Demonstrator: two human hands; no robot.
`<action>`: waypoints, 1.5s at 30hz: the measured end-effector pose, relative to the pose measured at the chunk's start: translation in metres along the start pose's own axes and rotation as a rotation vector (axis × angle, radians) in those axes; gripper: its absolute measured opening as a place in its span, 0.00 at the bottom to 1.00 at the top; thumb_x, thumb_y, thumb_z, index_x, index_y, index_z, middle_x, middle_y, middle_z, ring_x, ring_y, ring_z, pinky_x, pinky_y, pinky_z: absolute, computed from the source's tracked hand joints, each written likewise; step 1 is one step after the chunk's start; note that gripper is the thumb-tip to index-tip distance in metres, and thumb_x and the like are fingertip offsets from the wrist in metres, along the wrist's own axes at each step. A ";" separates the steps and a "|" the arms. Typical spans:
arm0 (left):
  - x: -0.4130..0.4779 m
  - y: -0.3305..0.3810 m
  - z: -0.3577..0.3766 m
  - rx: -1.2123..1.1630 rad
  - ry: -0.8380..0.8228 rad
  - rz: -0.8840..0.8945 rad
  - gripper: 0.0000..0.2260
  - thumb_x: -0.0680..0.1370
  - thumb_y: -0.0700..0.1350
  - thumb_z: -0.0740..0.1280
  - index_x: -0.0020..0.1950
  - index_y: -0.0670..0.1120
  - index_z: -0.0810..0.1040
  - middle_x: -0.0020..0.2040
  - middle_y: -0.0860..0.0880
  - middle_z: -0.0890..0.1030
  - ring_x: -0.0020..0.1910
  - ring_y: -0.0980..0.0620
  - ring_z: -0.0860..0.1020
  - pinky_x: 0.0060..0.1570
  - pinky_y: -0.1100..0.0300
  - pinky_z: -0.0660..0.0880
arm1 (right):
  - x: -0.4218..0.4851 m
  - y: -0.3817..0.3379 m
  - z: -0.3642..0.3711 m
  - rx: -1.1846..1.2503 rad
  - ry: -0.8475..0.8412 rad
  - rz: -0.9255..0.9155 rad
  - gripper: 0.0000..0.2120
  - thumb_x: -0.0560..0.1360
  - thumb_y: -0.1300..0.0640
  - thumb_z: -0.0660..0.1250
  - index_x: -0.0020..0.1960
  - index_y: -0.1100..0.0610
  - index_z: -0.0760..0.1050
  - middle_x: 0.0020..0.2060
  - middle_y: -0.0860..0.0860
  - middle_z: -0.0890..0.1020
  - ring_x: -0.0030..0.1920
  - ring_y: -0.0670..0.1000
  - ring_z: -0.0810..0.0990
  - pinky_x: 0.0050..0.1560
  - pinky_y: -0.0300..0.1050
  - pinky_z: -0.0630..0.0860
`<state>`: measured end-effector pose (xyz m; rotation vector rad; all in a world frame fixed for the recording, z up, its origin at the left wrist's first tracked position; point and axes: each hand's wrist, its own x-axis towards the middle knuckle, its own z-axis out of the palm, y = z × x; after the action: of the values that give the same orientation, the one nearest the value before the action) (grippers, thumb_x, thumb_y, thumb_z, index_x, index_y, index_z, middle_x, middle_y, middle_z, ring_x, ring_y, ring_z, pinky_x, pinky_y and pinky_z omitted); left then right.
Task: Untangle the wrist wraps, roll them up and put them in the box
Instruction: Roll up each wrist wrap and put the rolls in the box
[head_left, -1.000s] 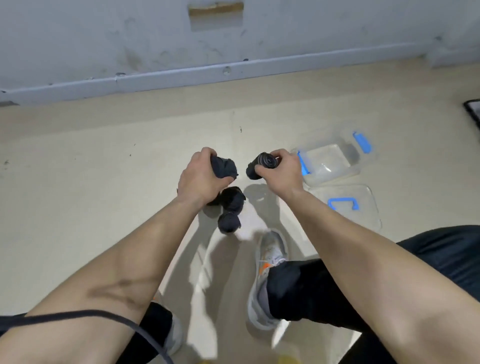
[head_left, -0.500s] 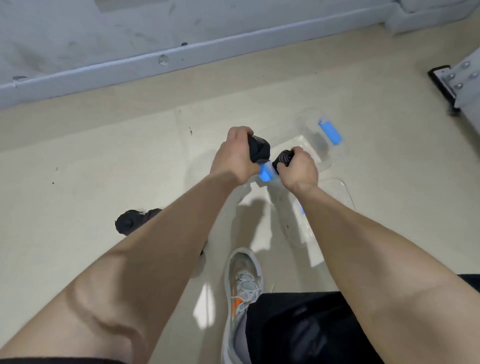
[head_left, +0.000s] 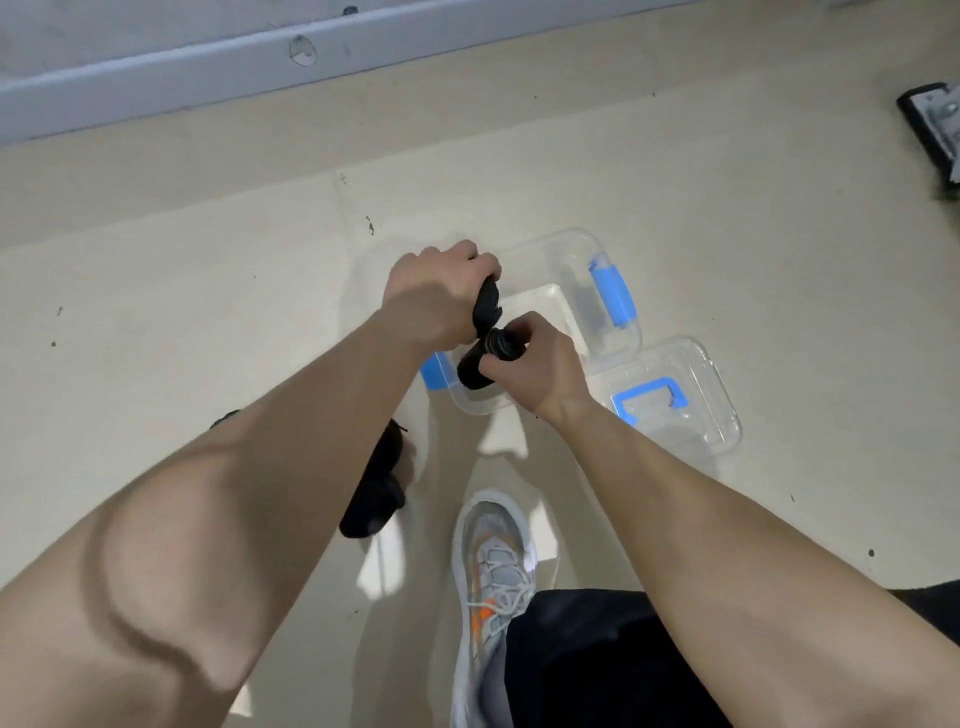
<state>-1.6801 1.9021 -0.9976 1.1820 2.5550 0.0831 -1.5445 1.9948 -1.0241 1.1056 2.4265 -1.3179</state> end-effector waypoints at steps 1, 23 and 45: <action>-0.003 -0.005 0.005 0.044 0.019 0.016 0.20 0.75 0.53 0.71 0.66 0.52 0.75 0.58 0.51 0.78 0.55 0.42 0.76 0.46 0.55 0.66 | -0.002 -0.002 0.003 -0.038 0.001 -0.024 0.16 0.66 0.51 0.75 0.50 0.53 0.75 0.43 0.45 0.81 0.45 0.51 0.81 0.44 0.48 0.78; -0.132 -0.055 0.033 -0.302 0.192 -0.313 0.12 0.81 0.40 0.65 0.64 0.48 0.79 0.58 0.49 0.78 0.58 0.46 0.75 0.52 0.50 0.76 | -0.048 -0.039 0.038 -0.396 0.058 -0.196 0.11 0.76 0.60 0.60 0.55 0.57 0.78 0.51 0.52 0.81 0.51 0.57 0.79 0.56 0.51 0.74; -0.163 -0.075 0.098 0.176 -0.125 0.069 0.26 0.79 0.44 0.66 0.76 0.53 0.65 0.69 0.49 0.71 0.58 0.42 0.74 0.55 0.51 0.70 | -0.109 -0.003 0.205 -0.106 -0.186 0.240 0.44 0.66 0.43 0.78 0.71 0.62 0.61 0.66 0.59 0.70 0.65 0.61 0.74 0.65 0.57 0.75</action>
<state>-1.6057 1.7224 -1.0611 1.2960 2.4522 -0.1978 -1.5084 1.7762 -1.0944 1.1491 2.1285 -1.1481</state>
